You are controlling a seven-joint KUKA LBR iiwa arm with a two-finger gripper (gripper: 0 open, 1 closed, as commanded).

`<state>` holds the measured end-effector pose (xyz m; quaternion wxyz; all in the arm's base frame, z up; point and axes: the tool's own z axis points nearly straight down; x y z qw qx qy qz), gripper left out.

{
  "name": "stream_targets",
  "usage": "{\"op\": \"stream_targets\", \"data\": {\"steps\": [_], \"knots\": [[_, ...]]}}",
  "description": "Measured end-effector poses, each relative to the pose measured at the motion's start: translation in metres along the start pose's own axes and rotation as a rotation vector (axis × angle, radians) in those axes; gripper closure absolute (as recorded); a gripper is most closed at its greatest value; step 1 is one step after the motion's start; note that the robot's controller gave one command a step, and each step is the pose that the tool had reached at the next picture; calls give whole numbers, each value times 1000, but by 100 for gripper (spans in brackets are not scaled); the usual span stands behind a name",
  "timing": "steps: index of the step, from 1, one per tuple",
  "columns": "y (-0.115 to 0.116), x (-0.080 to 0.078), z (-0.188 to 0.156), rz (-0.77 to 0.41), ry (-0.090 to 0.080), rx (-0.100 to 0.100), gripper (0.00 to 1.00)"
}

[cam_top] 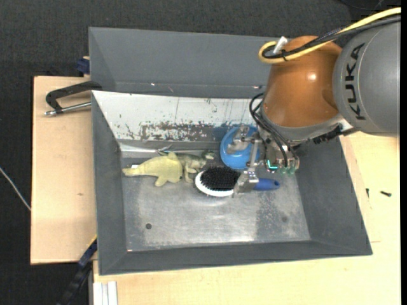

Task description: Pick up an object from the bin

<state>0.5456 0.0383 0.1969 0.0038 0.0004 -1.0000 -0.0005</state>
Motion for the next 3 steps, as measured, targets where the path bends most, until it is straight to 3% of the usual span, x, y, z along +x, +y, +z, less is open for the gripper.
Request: {"op": "stream_targets", "data": {"steps": [1,2,3], "knots": [[3,-5,106,-5,-5,0,0],[3,-6,102,-4,-10,-1,100],[47,5,-39,-23,-20,-3,100]]}}
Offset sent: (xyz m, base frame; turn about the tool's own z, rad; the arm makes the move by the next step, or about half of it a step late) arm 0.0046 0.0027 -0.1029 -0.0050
